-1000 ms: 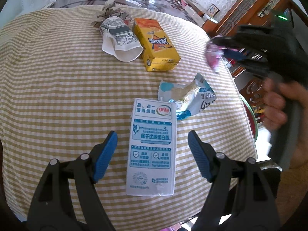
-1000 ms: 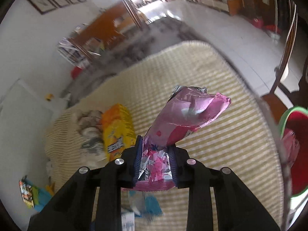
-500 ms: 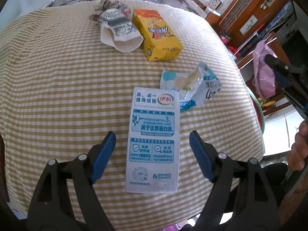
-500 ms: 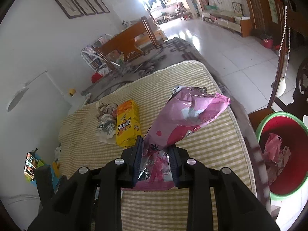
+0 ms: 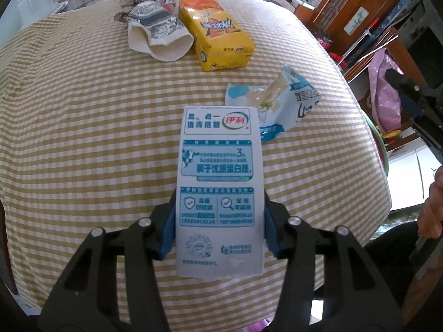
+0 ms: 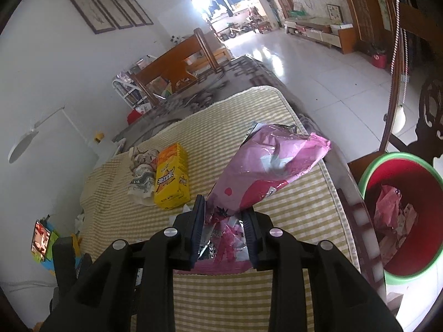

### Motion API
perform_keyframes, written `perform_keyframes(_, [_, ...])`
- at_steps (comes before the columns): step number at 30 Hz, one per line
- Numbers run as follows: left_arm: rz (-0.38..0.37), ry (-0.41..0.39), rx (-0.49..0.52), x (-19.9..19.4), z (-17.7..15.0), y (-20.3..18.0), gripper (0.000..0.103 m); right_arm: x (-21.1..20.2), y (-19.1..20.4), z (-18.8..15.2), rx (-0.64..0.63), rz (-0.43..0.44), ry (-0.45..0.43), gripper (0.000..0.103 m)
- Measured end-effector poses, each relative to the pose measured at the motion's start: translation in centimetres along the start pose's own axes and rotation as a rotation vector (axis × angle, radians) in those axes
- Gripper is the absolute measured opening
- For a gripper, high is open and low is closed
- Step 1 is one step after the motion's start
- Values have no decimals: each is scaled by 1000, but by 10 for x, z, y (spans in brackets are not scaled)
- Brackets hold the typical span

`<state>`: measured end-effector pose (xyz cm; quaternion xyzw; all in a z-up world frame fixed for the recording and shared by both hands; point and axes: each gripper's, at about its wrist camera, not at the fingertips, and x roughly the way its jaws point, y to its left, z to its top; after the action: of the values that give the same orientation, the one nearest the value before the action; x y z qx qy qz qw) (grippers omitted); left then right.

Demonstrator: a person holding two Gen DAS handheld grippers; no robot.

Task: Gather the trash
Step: 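Carry the milk carton and pink wrapper to the red bin and release both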

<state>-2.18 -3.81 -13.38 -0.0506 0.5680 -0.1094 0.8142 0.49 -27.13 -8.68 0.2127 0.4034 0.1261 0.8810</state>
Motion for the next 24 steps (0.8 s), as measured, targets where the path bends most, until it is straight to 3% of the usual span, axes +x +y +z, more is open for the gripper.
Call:
perform_keyframes(8, [-25,-118,-32,-24,5,6,49,-8,-3,0,3,-10,-24,28])
perform_keyframes(24, [-17,-191,-44,-38,4,8,49,-19,-16,-1,11,-44,-48,28])
